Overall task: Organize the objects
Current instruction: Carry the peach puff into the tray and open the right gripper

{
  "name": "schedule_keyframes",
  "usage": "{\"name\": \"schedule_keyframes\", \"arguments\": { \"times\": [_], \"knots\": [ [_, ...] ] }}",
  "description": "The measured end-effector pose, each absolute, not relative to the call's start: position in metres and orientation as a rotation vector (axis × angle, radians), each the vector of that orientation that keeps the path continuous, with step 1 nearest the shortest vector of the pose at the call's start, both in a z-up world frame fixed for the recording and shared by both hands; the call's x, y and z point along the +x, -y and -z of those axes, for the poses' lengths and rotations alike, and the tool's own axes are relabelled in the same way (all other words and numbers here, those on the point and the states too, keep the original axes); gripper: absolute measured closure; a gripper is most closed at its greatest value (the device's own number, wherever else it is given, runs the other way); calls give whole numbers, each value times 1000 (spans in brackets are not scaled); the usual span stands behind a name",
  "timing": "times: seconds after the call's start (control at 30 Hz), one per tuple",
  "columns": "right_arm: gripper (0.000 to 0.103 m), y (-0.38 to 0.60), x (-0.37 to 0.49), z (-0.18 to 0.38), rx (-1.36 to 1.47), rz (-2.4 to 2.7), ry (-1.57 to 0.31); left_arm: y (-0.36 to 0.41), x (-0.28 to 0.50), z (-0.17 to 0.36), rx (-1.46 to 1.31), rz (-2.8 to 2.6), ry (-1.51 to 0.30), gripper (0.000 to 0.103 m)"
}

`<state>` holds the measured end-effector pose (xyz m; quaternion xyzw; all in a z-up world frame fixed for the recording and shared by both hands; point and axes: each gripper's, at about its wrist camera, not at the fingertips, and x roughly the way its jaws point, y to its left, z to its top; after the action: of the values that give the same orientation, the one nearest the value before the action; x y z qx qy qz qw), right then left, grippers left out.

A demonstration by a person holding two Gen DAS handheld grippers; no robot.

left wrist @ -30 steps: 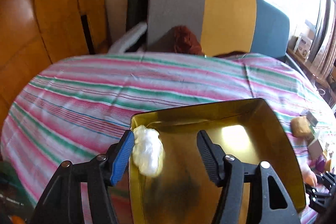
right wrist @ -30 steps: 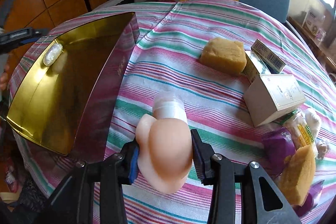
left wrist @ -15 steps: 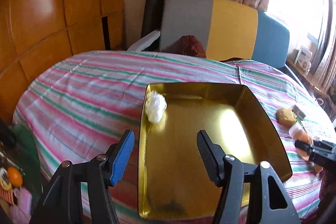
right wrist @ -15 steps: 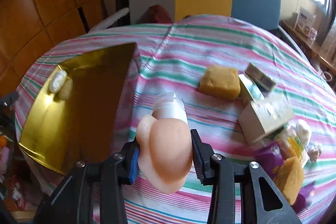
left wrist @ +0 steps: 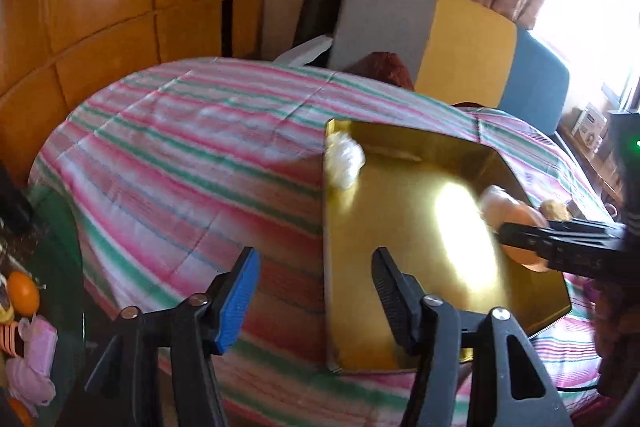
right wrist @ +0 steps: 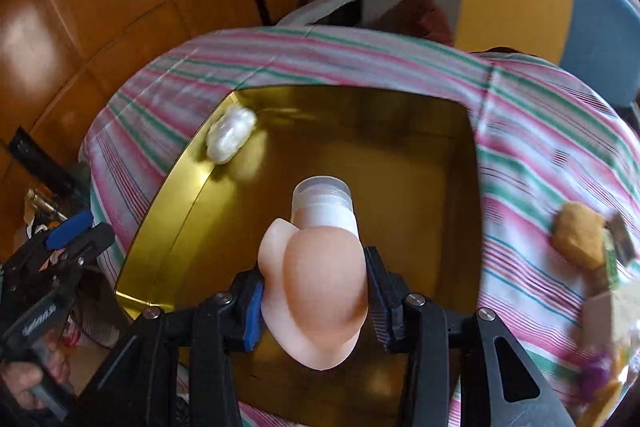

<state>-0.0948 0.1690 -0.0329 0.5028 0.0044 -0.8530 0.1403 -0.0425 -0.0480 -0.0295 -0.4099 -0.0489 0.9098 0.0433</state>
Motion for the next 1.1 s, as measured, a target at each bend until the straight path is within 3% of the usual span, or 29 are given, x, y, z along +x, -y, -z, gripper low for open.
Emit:
{"name": "schedule_keyframes", "arguments": {
  "times": [0.27,0.4,0.5,0.57,0.87,1.1],
  "knots": [
    [55,-101,-152,65,1571,2410,24,81,-39,43,-1331,-2771,243,47],
    [44,-90,-167,68,1564,2404,108,86,-39,42,-1312,-2769,278,47],
    [21,-94,-168,62,1500,2290,318,87,-40,44,-1313,-2757,288,47],
    [19,-101,-161,57,1475,2289,346,88,-40,47,-1320,-2750,298,47],
    [18,-133,-116,40,1420,2410,178,78,-38,38,-1291,-2722,283,47],
    [4,-186,-56,16,1292,2595,47,46,-31,20,-1215,-2717,191,47]
  ]
}}
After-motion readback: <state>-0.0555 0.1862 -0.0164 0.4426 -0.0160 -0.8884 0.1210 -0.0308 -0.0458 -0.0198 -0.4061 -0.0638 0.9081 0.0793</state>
